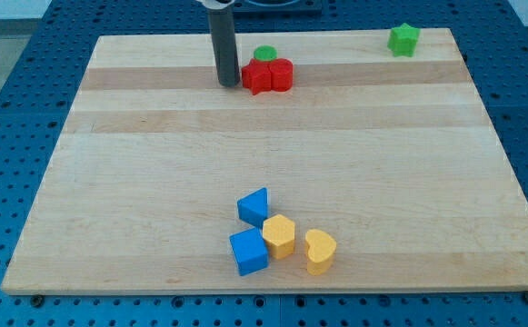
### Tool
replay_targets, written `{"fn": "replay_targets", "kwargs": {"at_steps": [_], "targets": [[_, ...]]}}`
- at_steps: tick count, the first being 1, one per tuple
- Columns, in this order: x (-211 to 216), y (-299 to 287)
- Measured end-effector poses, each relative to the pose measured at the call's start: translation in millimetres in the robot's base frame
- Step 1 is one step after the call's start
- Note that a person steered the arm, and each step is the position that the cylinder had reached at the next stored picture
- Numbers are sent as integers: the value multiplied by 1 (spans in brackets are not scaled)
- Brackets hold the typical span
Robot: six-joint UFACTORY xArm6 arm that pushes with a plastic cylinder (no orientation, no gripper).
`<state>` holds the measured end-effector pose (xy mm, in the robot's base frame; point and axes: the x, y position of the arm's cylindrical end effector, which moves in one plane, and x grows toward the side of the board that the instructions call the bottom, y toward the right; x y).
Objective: Slide the red blocks towards the green star
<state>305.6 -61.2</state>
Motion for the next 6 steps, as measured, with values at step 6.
{"fn": "replay_targets", "kwargs": {"at_steps": [6], "targets": [[-5,167]]}}
